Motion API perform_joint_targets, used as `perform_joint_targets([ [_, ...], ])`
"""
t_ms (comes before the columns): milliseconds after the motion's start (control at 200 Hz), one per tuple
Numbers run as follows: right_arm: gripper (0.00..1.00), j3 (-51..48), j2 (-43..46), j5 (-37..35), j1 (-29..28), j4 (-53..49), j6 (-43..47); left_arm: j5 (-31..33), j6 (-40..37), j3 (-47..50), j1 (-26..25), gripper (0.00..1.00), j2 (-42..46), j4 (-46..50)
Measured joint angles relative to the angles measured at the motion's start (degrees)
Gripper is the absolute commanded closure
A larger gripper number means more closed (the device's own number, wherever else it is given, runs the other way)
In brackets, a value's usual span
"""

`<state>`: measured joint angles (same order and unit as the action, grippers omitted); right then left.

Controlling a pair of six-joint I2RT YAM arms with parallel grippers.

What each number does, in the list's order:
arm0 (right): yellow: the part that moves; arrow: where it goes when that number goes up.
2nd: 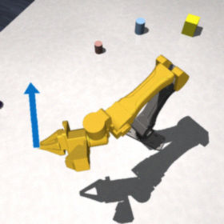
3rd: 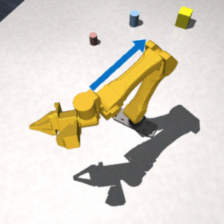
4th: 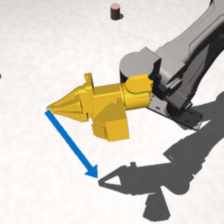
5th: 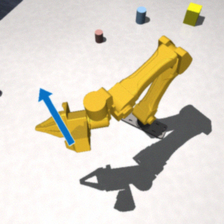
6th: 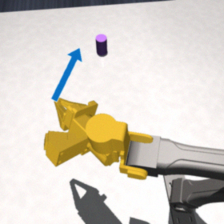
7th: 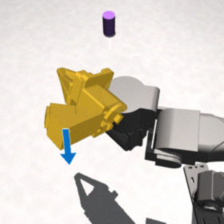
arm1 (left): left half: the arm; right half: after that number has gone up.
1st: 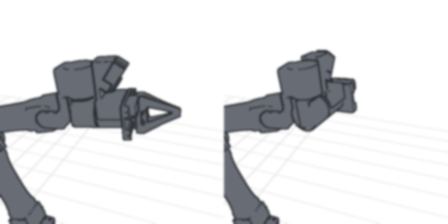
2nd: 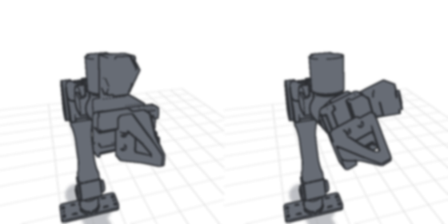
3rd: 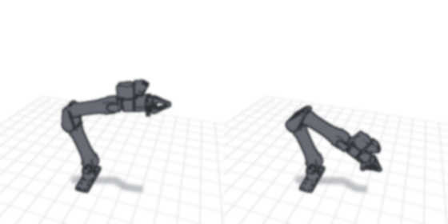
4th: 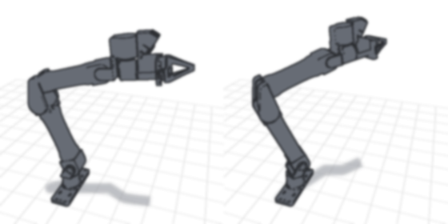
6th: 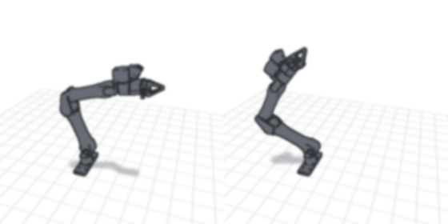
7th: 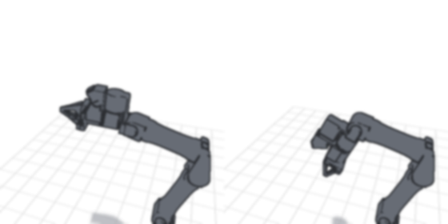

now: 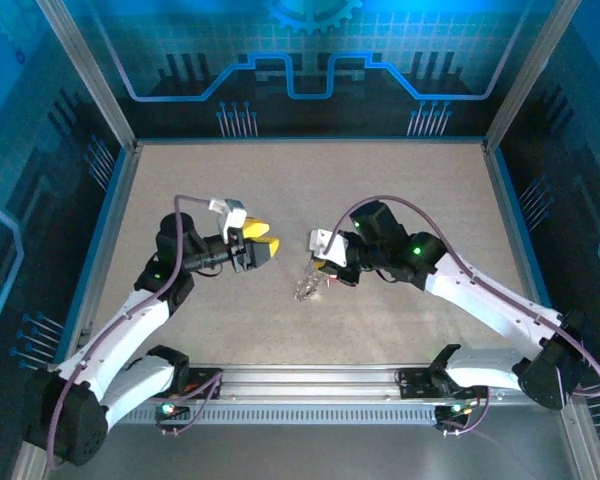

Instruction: Put the keys on the keyring

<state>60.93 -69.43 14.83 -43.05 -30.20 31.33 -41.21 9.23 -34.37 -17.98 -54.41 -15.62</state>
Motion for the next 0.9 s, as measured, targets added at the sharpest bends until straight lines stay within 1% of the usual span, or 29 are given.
perform_joint_targets([
  [175,1.00,-0.24,0.07,6.38,0.52,0.48,3.89,-3.89,-9.25,0.20,-4.17,0.38,0.46,0.81],
  [230,1.00,-0.50,0.07,8.79,1.16,1.38,4.37,-4.52,-12.20,0.46,-4.94,0.43,1.40,1.79],
  [275,1.00,-0.76,0.07,10.58,1.53,2.01,4.59,-4.96,-15.02,0.59,-5.70,0.51,2.21,2.99],
  [320,1.00,-1.07,0.07,12.31,1.79,2.78,4.74,-5.38,-18.40,0.63,-6.62,0.55,3.02,4.52],
  [480,1.00,-2.38,-0.02,17.46,2.36,6.32,4.72,-5.35,-31.87,-0.92,-10.25,0.63,4.66,14.80],
  [580,1.00,-3.02,-0.35,20.02,2.54,8.59,4.66,-3.74,-37.51,-2.38,-11.89,0.69,4.66,19.10],
  [735,1.00,-3.74,-1.01,22.64,2.60,11.63,4.26,-0.70,-42.49,-3.10,-13.64,0.69,4.83,21.86],
  [900,1.00,-3.74,-1.53,23.41,2.56,11.96,4.37,1.86,-45.40,-3.54,-14.80,0.70,4.87,23.21],
])
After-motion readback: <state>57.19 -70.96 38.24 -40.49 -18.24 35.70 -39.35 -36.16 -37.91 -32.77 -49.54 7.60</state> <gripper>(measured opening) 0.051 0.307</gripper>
